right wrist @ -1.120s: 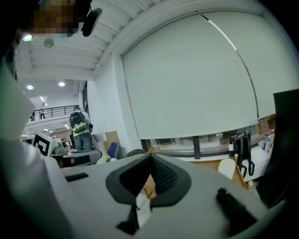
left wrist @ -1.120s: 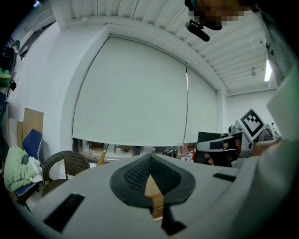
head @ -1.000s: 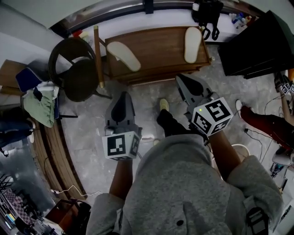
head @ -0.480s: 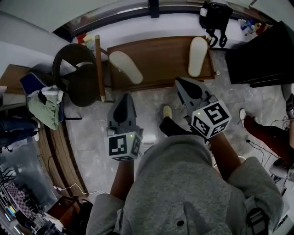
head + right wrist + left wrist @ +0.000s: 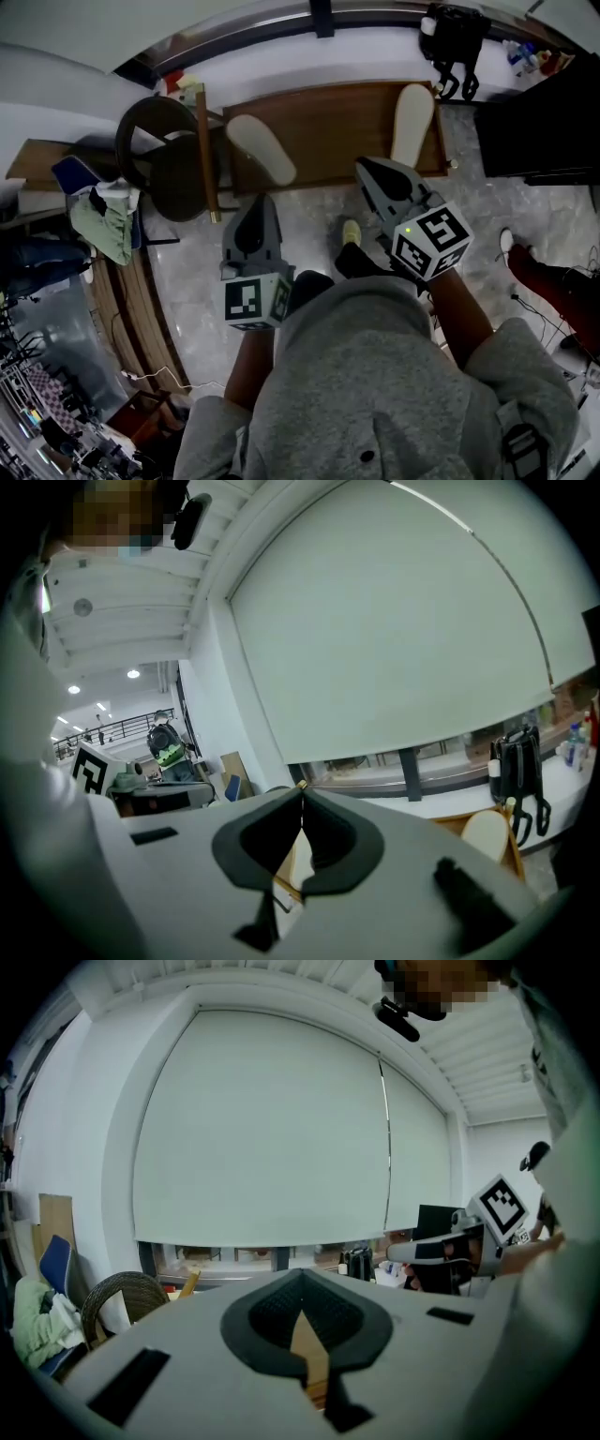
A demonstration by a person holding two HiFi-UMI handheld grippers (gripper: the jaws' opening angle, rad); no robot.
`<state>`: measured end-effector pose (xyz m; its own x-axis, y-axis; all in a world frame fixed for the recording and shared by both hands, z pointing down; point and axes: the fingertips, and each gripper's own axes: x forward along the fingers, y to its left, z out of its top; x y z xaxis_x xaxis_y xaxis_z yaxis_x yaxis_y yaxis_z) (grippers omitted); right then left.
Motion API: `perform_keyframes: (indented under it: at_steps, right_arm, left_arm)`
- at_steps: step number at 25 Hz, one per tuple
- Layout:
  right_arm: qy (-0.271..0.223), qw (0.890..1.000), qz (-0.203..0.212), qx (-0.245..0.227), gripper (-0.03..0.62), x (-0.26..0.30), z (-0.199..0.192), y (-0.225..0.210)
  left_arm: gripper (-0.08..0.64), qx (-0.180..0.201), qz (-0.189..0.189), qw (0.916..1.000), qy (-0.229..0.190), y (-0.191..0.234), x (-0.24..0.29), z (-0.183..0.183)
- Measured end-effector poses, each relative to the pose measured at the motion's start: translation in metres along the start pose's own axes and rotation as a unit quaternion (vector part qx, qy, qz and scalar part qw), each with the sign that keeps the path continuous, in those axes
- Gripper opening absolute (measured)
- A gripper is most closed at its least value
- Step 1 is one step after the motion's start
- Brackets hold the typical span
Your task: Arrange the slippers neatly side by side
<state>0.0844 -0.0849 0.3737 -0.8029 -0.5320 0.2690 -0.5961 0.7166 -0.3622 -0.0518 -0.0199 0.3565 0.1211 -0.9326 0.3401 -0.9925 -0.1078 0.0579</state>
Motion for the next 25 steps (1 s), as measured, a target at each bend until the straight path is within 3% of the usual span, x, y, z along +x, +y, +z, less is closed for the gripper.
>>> perform_keyframes:
  at_steps: [11, 25]
  right_arm:
    - [0.008, 1.0, 0.0, 0.01, 0.029, 0.032, -0.006, -0.004]
    - [0.11, 0.992, -0.004, -0.064, 0.038, 0.15, -0.036, 0.032]
  left_arm:
    - [0.014, -0.018, 0.006, 0.9998, -0.009, 0.024, 0.014, -0.003]
    - [0.014, -0.053, 0.065, 0.9963, -0.021, 0.144, 0.032, -0.005]
